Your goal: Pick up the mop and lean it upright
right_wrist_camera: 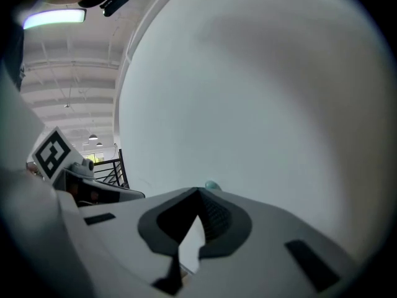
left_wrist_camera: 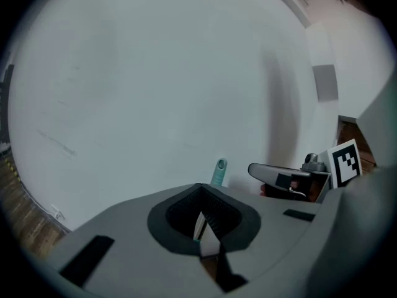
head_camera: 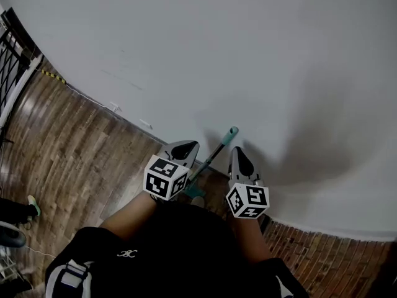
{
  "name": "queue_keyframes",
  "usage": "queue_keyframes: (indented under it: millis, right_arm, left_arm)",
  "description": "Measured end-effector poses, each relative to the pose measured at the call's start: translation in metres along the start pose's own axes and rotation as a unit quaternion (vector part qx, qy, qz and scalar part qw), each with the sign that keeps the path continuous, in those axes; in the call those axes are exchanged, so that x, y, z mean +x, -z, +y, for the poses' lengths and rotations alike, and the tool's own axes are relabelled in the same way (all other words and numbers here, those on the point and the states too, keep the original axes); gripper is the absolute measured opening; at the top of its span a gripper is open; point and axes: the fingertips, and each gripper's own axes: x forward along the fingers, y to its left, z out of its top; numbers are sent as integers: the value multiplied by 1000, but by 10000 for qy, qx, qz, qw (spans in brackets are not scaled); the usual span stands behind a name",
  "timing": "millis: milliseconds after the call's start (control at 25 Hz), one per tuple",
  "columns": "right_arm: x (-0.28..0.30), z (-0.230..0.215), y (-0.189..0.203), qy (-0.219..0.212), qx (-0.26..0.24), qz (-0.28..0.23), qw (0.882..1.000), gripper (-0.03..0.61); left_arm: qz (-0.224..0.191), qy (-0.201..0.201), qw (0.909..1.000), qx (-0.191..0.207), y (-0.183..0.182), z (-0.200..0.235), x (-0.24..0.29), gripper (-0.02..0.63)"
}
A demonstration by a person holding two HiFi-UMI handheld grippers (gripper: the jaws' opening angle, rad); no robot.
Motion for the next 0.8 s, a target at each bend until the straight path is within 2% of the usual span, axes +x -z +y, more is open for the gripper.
queue_keyframes:
  millis: [360,800]
  right_arm:
    - [-22,-3,3,214,-30,-1,9998,14]
    - [-35,-5,12,265,97,84,9996,14]
  left_arm:
    - [63,348,9992,177,-4,-22,14,-3]
    - [141,456,9985,254,2,-34,16,-3]
